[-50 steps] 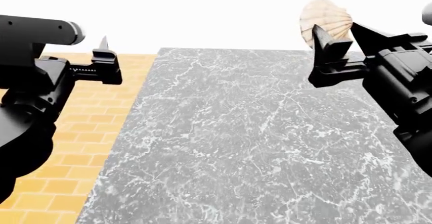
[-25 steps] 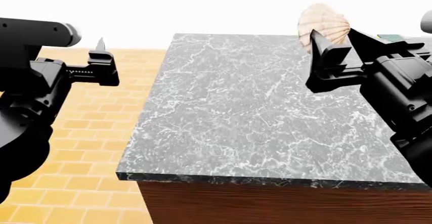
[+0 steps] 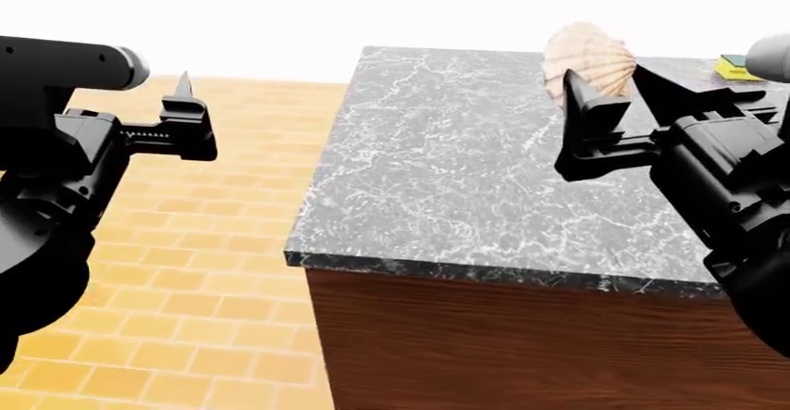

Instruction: Pick the scallop from the counter and place it in the cabinet.

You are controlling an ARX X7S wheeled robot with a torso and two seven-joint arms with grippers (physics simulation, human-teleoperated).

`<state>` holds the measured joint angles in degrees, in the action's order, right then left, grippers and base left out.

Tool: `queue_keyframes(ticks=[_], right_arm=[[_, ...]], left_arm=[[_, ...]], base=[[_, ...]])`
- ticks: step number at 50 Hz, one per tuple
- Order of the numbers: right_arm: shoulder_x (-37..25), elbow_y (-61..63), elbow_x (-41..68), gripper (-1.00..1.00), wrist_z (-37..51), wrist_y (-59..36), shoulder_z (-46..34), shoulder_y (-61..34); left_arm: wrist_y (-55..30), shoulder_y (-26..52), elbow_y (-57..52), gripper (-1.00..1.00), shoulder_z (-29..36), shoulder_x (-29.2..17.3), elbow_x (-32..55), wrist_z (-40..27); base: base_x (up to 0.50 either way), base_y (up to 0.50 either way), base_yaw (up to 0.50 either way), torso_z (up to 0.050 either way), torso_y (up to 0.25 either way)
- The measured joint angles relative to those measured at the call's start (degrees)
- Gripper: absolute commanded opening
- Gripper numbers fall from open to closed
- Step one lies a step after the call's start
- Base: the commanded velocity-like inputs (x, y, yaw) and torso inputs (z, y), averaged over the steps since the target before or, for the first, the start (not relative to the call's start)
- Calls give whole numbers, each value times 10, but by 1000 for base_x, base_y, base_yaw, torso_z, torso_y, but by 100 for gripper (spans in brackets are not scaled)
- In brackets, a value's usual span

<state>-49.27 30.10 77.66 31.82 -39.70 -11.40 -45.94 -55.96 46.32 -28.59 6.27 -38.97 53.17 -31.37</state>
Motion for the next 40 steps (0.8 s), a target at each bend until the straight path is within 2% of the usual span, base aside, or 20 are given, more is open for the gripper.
queue_keyframes(ticks=[21, 40], right_arm=[[4, 6, -40, -100, -13, 8, -16, 12], [22, 8, -55, -100, -26, 2, -37, -14]], left_arm=[[7, -9, -2, 100, 0, -5, -3, 1], [4, -4, -3, 100, 3, -5, 1, -4]], base=[[0, 0, 500, 0, 0], [0, 0, 500, 0, 0]])
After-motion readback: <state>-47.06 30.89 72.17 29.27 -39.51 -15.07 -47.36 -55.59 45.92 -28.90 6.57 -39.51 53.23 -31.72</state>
